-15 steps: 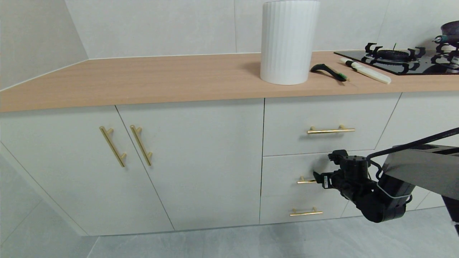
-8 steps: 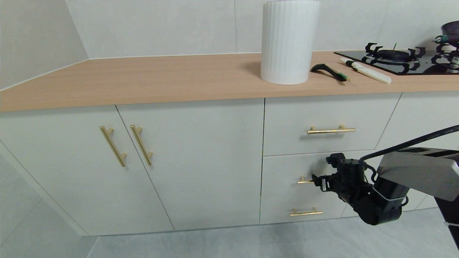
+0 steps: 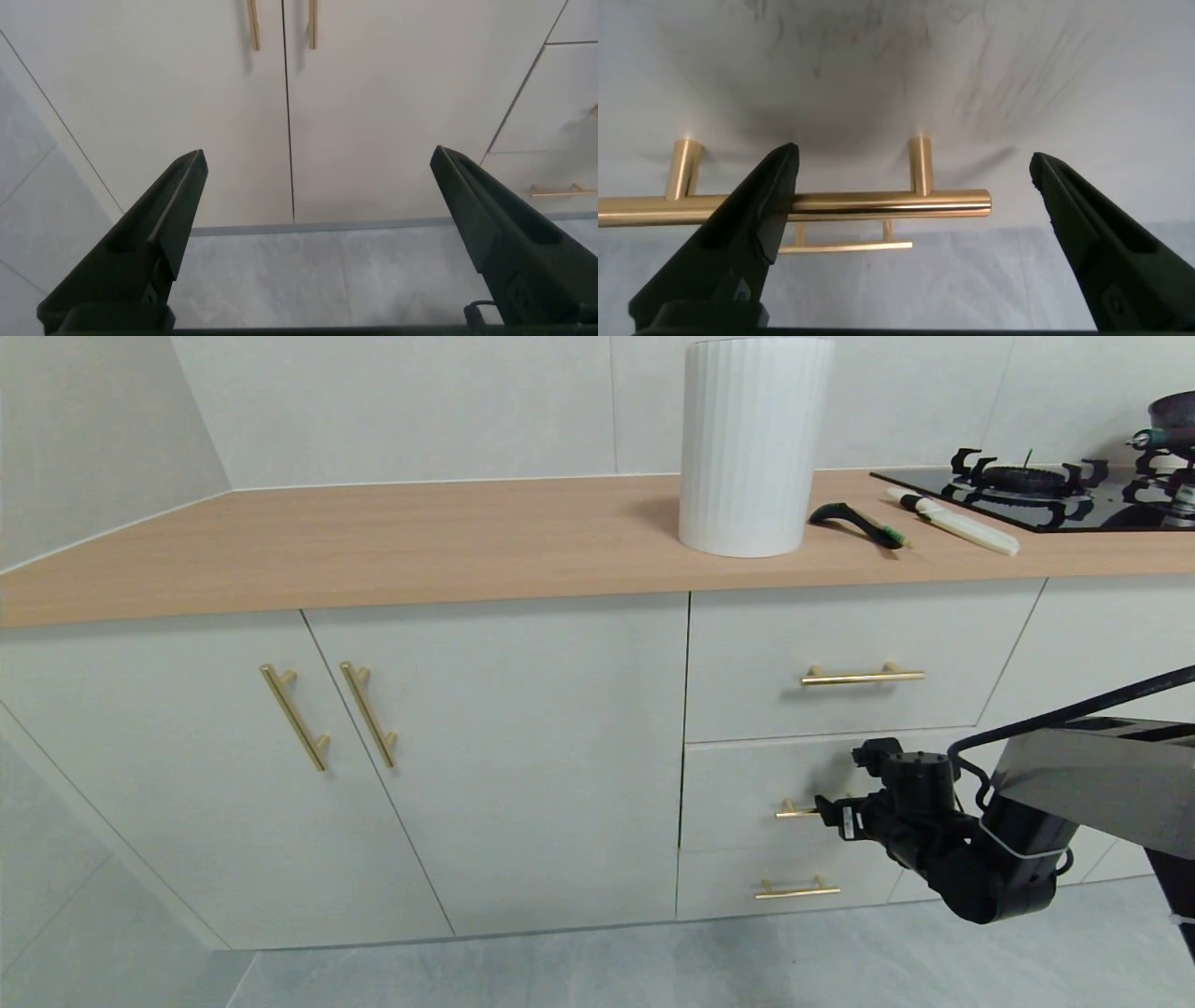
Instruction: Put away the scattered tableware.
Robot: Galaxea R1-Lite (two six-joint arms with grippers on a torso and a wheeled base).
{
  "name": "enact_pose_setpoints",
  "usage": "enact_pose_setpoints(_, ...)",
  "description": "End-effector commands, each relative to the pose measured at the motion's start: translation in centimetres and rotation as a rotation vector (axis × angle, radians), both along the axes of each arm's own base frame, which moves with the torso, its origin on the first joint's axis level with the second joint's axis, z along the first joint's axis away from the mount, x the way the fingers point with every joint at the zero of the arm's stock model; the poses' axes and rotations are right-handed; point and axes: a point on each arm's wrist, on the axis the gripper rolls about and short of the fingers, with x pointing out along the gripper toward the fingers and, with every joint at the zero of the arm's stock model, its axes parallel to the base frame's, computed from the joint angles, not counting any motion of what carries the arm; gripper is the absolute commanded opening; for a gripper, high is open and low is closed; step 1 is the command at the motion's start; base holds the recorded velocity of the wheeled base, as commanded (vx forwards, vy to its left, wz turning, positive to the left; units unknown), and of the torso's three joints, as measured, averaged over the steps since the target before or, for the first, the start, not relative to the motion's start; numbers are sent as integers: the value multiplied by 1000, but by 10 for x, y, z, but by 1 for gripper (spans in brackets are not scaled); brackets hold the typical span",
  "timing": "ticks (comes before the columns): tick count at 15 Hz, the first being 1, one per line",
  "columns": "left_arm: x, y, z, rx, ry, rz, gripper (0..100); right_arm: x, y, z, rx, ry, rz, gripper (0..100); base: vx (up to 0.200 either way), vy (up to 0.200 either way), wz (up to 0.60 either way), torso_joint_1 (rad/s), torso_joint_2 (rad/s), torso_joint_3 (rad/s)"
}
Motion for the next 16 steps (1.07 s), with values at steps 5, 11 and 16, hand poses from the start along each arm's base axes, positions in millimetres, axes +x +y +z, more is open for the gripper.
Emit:
enact_pose_setpoints(5, 0, 0, 0, 0, 0, 1, 100, -53, -2, 85, 52, 192, 148, 100, 0, 0, 0, 0, 0, 0)
enact_pose_setpoints(11, 0, 0, 0, 0, 0, 1, 100, -143, 14, 210, 83, 161, 318, 100, 0, 0, 0, 0, 0, 0)
enact_pose_setpoints(16, 0, 0, 0, 0, 0, 1, 100, -117, 22, 185, 79, 143, 288, 100, 0, 0, 0, 0, 0, 0)
